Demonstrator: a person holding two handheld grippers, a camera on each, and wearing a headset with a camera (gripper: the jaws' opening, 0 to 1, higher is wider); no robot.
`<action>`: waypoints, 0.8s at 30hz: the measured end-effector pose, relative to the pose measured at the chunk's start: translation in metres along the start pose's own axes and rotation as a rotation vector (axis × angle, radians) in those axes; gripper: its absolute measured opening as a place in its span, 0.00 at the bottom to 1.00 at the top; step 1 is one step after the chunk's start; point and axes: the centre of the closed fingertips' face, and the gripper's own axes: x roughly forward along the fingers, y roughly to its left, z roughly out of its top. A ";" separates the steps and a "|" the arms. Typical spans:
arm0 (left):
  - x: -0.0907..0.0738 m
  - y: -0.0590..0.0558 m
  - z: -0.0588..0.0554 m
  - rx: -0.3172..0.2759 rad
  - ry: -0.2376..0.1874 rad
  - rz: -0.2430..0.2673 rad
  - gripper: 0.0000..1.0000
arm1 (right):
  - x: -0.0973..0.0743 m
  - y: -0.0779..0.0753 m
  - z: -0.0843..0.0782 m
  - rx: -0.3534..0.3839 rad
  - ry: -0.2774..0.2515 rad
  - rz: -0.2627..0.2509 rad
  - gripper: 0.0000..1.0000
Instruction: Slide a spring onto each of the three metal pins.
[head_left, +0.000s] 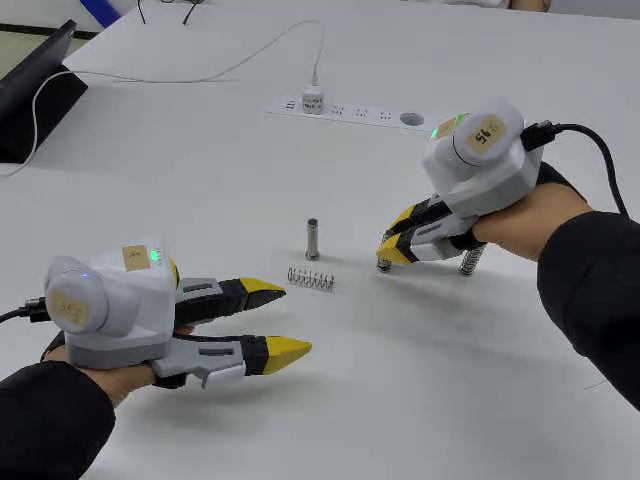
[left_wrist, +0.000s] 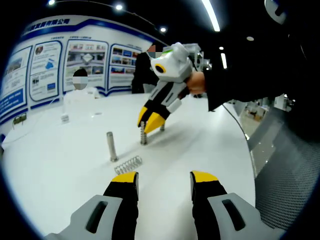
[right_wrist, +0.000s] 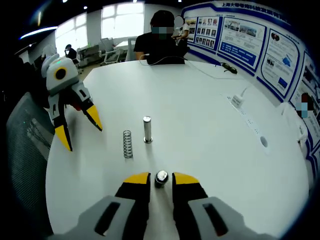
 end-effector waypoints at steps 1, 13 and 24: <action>0.000 0.000 0.000 0.000 0.001 0.000 0.42 | -0.001 0.000 0.001 -0.001 -0.004 -0.001 0.18; 0.000 0.000 0.001 0.003 0.003 0.003 0.42 | -0.011 0.009 0.021 -0.047 -0.052 -0.019 0.20; -0.001 -0.001 0.002 0.004 0.005 0.007 0.42 | 0.000 0.029 0.033 -0.072 -0.072 0.012 0.20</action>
